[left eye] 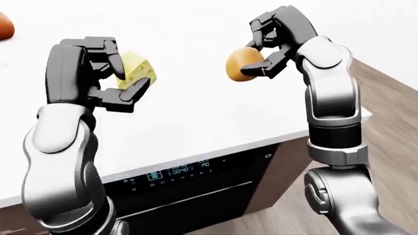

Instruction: Place the bread and cheese on the cutting board.

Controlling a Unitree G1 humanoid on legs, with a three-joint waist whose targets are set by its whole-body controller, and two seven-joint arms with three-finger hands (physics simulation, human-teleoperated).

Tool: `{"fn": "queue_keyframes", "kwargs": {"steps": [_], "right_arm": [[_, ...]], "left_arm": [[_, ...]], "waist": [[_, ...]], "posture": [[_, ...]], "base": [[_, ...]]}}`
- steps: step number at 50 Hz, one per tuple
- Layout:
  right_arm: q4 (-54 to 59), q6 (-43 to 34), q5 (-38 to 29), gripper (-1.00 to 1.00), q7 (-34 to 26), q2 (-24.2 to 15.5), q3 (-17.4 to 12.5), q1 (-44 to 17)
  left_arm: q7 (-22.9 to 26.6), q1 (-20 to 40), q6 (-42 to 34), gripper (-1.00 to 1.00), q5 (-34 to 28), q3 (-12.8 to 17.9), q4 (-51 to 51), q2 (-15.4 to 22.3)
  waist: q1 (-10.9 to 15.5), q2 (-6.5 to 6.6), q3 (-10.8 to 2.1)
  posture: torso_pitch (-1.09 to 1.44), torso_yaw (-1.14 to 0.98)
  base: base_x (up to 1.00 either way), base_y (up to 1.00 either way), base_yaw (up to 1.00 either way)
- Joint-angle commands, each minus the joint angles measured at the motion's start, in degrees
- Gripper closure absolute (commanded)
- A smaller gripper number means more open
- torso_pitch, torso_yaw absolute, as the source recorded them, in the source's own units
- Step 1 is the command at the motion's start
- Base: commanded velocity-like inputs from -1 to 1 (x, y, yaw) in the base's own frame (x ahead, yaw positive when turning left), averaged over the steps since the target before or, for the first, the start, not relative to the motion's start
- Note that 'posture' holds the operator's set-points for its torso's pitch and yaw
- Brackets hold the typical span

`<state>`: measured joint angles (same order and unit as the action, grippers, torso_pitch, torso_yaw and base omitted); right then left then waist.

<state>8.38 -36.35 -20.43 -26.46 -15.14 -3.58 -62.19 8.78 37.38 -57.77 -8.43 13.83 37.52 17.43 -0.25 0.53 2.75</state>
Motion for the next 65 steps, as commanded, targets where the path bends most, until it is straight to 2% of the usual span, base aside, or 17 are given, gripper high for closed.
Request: {"fn": "queue_keyframes", "kwargs": {"steps": [1,12,13,17,20,25,28,29,32,36,45,46,49,54,55,57,65], "right_arm": [[-3.14,0.32,0.01,1.0,0.47,-0.67,-0.59,-2.2],[-7.72,-1.56,-1.68,1.0,-0.02,-0.56,0.06,-0.82],[-8.02,-1.7,-1.76,1.0,-0.12,-0.55,-0.01,-0.71],[-9.59,-2.35,-1.79,1.0,-0.23,-0.34,-0.33,0.12],[-9.57,-2.32,-1.62,1.0,-0.11,-0.2,-0.31,0.25],[-9.39,-2.54,-1.73,1.0,-0.25,-0.23,-0.06,-0.39],[-9.47,-2.53,-1.73,1.0,-0.33,-0.27,-0.13,-0.39],[-9.45,-2.51,-1.73,1.0,-0.33,-0.26,-0.13,-0.39],[-9.46,-2.47,-1.61,1.0,-0.25,-0.09,-0.15,-0.42],[-9.63,-2.28,-1.31,1.0,-0.02,0.08,-0.26,0.05],[-10.04,-2.23,-0.87,1.0,0.12,0.09,-0.23,0.25],[-10.03,-2.08,-0.86,1.0,0.16,0.05,-0.21,0.36],[-10.04,-1.95,-0.79,1.0,0.33,0.06,-0.27,0.6],[-10.11,-2.2,-1.47,1.0,0.14,-0.12,0.19,0.66],[-10.0,-2.08,-1.65,1.0,0.03,-0.1,0.25,0.76],[-10.02,-2.03,-1.92,1.0,-0.12,0.01,0.29,0.87],[-9.52,-1.94,-2.38,1.0,-0.59,0.15,0.2,0.11]], "left_arm": [[-0.75,2.64,-1.7,1.0,2.26,0.97,2.63,1.4],[-4.75,5.58,-6.08,1.0,9.97,4.66,4.95,6.2],[-5.11,5.44,-5.93,1.0,10.34,4.65,4.92,6.32],[-6.42,4.95,-5.64,1.0,11.83,4.47,4.89,6.86],[-7.07,4.82,-5.47,1.0,12.63,4.43,4.77,7.23],[-7.96,4.8,-5.48,1.0,13.9,4.61,4.67,7.8],[-8.35,4.64,-5.25,1.0,14.3,4.49,4.66,7.88],[-8.42,4.61,-5.23,1.0,14.39,4.49,4.65,7.91],[-8.8,4.64,-5.27,1.0,14.99,4.73,4.64,8.19],[-9.31,4.41,-5.08,1.0,15.49,4.63,4.62,8.39],[-9.96,4.44,-5.54,1.0,16.29,4.49,5.07,8.7],[-10.03,4.48,-5.63,1.0,16.36,4.49,5.14,8.74],[-10.14,4.24,-5.04,1.0,16.38,4.33,4.8,8.69],[-10.26,4.23,-4.88,1.0,16.67,4.48,4.61,8.83],[-10.32,4.19,-4.84,1.0,16.7,4.44,4.59,8.84],[-10.42,4.36,-5.39,1.0,16.86,4.43,4.98,8.9],[-10.58,4.24,-4.58,1.0,17.02,4.49,4.37,8.91]], "waist": [[-0.05,0.12,-1.54],[-0.11,0.37,-1.06],[-0.18,0.72,-2.35],[0.1,-1.92,-2.5],[0.19,-2.05,-2.61],[-0.13,0.92,-1.49],[-0.62,6.78,-2.67],[-0.52,4.3,-2.1],[-0.53,3.82,-1.67],[-0.32,4.17,-4.42],[-0.57,3.43,-4.08],[-0.4,2.77,-4.4],[0.58,0.21,0.31],[2.36,-5.31,0.76],[1.49,-3.8,0.2],[1.65,-5.5,-2.46],[1.02,-3.37,-0.88]], "posture": [[0.0,0.0],[0.0,0.0],[0.0,0.0],[0.0,0.0],[0.0,0.0],[0.0,0.0],[0.0,0.0],[0.0,0.0],[0.0,0.0],[0.0,0.0],[0.0,0.0],[0.0,0.0],[0.0,0.0],[0.0,0.0],[0.0,0.0],[0.0,0.0],[0.0,0.0]], "base": [[0.0,0.0,0.0],[0.0,0.0,0.0],[0.0,0.11,0.0],[0.0,0.33,0.0],[0.0,0.34,0.0],[-0.02,0.35,0.0],[-0.02,0.35,0.0],[-0.02,0.34,0.0],[-0.11,0.34,0.0],[-0.68,0.16,0.0],[-0.95,0.0,0.0],[-0.34,0.0,0.0],[0.0,0.0,0.0],[0.0,0.0,0.0],[0.0,0.27,0.0],[0.0,0.8,0.0],[0.0,1.0,0.0]]}}
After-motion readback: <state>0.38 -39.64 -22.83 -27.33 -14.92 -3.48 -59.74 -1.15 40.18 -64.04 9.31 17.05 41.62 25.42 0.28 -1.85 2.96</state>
